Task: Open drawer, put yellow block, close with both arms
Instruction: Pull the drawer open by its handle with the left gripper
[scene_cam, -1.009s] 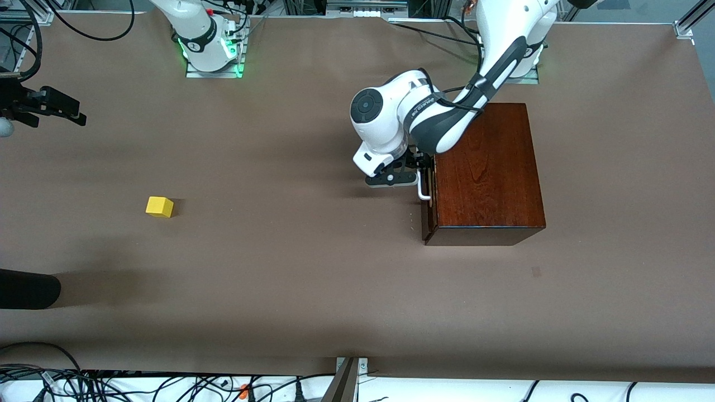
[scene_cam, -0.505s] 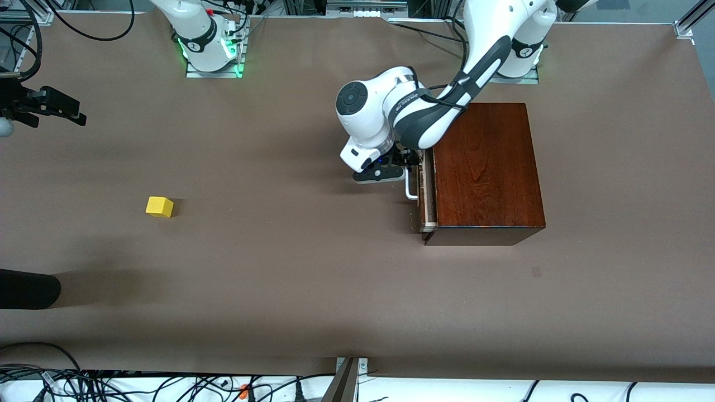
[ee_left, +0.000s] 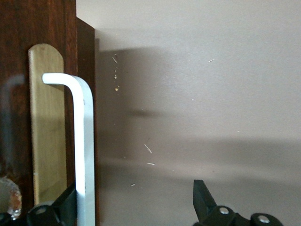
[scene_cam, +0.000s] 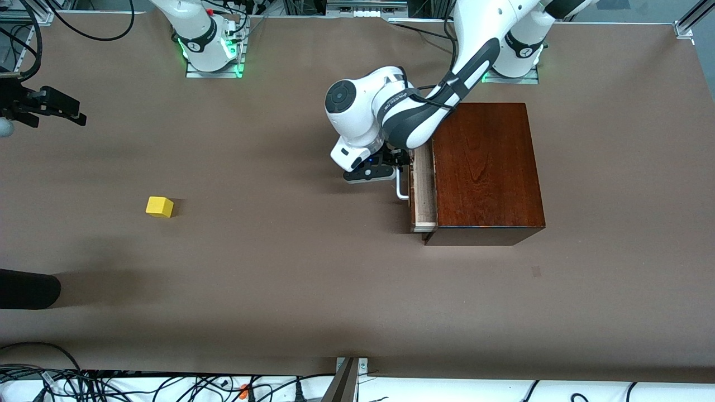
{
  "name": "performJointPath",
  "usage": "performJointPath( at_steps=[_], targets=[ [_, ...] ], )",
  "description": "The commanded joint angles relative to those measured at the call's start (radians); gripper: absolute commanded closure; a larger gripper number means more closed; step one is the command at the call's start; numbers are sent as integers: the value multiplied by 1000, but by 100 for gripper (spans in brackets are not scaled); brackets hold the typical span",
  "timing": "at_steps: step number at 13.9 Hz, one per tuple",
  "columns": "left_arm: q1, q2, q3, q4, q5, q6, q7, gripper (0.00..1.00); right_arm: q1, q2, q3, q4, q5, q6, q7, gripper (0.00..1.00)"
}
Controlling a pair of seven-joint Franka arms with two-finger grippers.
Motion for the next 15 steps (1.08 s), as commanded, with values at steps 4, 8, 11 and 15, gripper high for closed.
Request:
performJointPath(
  at_steps=[4, 8, 11, 15],
  targets=[
    [-81, 112, -25, 161, -13, 26, -65, 0, -8, 8, 8, 24, 1, -19, -8, 0],
    [-95, 129, -25, 190, -15, 31, -70, 0, -8, 8, 10, 24, 1, -19, -8, 0],
    [-106, 147, -25, 224, -15, 35, -72, 0, -8, 8, 8, 24, 4, -20, -6, 0],
    [-115, 159, -25, 252, -15, 37, -73, 0, -6, 8, 10, 24, 3, -20, 0, 0]
  ],
)
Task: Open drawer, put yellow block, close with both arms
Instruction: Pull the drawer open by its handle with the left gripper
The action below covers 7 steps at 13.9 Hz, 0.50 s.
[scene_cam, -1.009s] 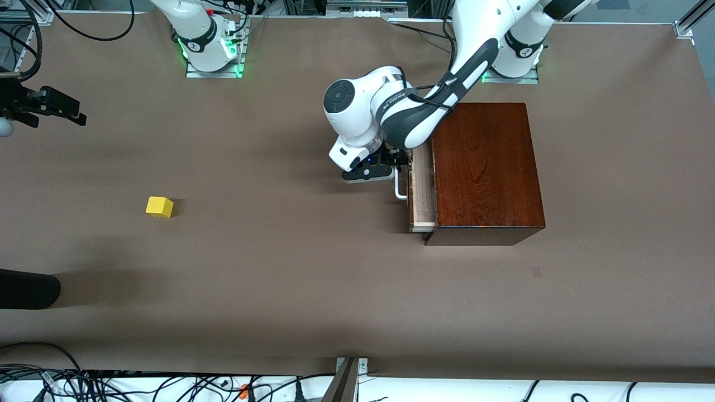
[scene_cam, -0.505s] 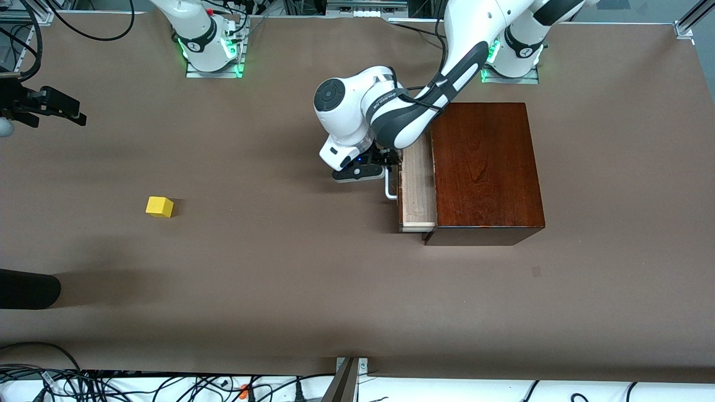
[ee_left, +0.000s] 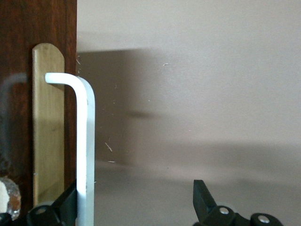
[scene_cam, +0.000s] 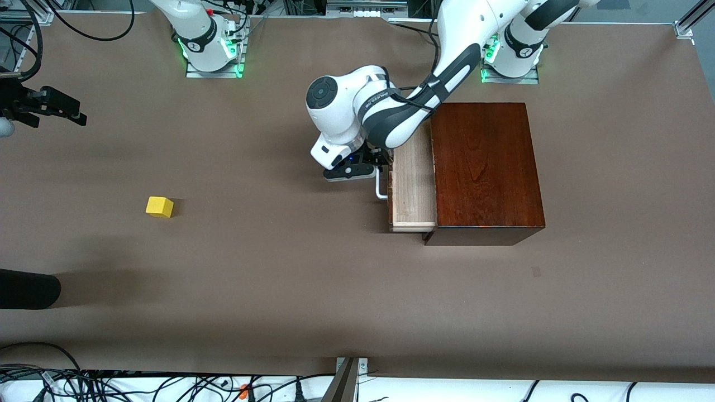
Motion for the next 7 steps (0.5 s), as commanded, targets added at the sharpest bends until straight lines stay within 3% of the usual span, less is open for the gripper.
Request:
performJointPath(
  at_steps=[1, 7],
  targets=[
    [-42, 63, -26, 96, -15, 45, -41, 0, -6, 9, 8, 24, 2, -20, 2, 0],
    [-42, 67, -28, 125, -24, 72, -39, 0, -6, 8, 10, 24, 1, -20, -9, 0]
  ],
)
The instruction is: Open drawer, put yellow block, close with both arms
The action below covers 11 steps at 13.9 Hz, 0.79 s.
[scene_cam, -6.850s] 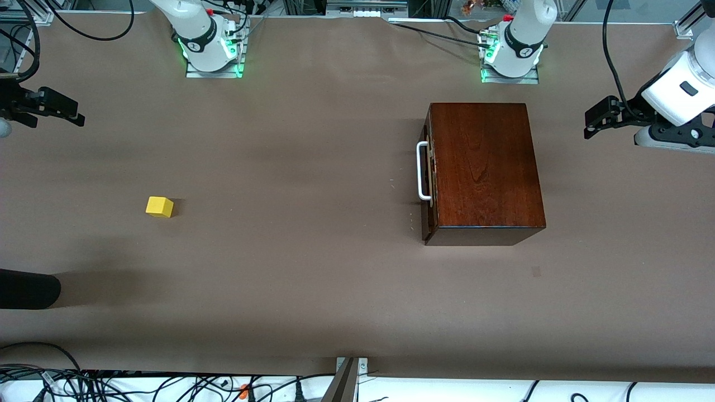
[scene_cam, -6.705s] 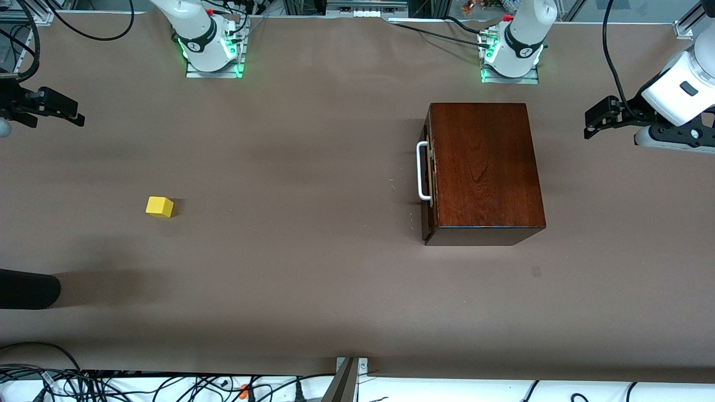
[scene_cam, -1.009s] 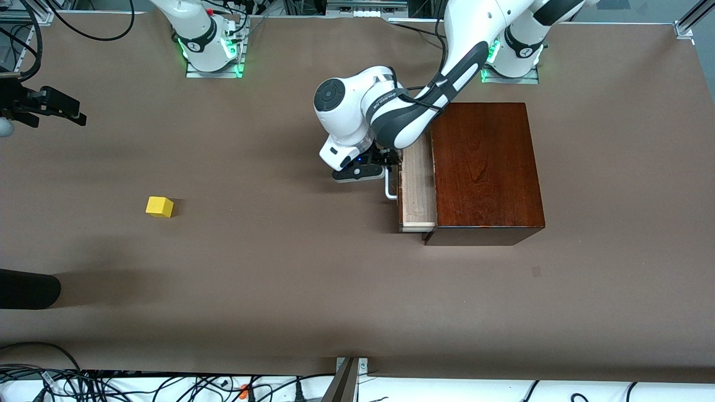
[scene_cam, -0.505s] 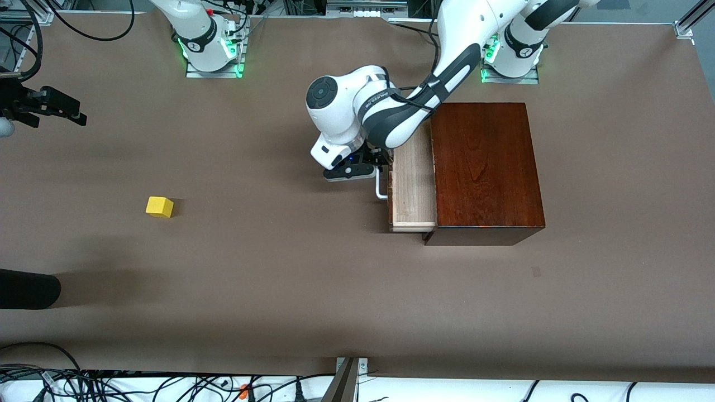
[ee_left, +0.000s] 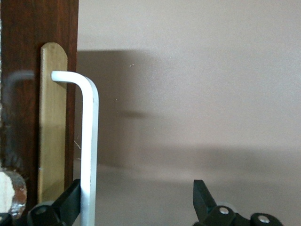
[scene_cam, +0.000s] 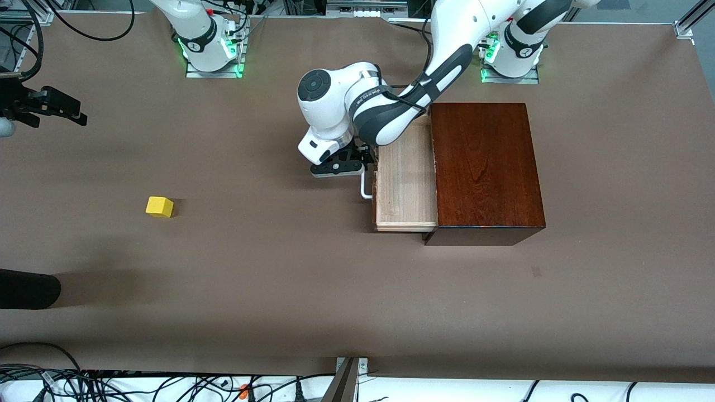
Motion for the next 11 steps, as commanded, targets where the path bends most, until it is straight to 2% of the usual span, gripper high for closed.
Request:
performJointPath(
  at_steps=[1, 4, 6, 8, 11],
  targets=[
    [-17, 26, -13, 65, -21, 22, -11, 0, -6, 9, 6, 24, -1, -20, -9, 0],
    [14, -41, -17, 57, -47, 0, -4, 0, -6, 9, 6, 24, -2, -20, -9, 0],
    [41, -100, -25, 46, -56, -64, 2, 0, -6, 9, 6, 24, -2, -20, -8, 0],
    [81, -167, -25, 39, -125, -110, 53, 0, -6, 11, 6, 24, -4, -20, -9, 0],
    [196, -284, -25, 3, -249, -184, 200, 0, 0, 24, 9, 21, -13, -45, -3, 0]
  ],
)
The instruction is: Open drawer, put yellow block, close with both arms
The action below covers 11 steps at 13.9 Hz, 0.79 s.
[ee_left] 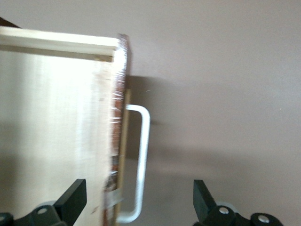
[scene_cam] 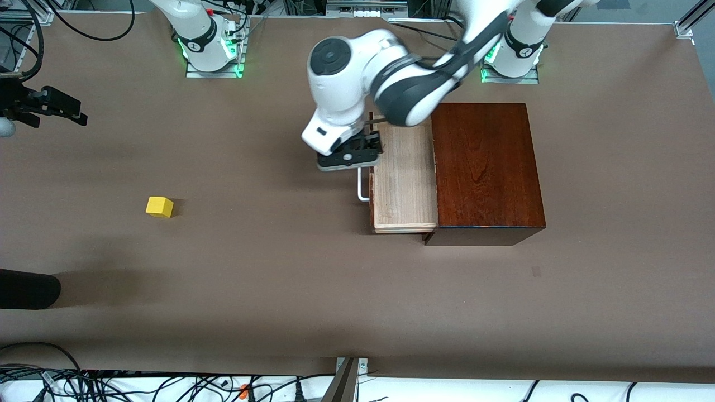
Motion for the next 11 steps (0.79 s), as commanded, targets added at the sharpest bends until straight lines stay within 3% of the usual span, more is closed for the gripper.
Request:
performJointPath(
  at_steps=[1, 5, 11],
  targets=[
    [127, -133, -9, -85, -96, -50, 134, 0, 9, 48, 11, 22, -23, -38, 2, 0],
    [302, -249, -9, -165, -182, -81, 317, 0, 20, 121, 8, -8, -33, 37, 9, 0],
    [439, -304, -9, -168, -230, -96, 376, 0, 21, 174, 8, -275, -50, 517, 106, 0]
  ],
)
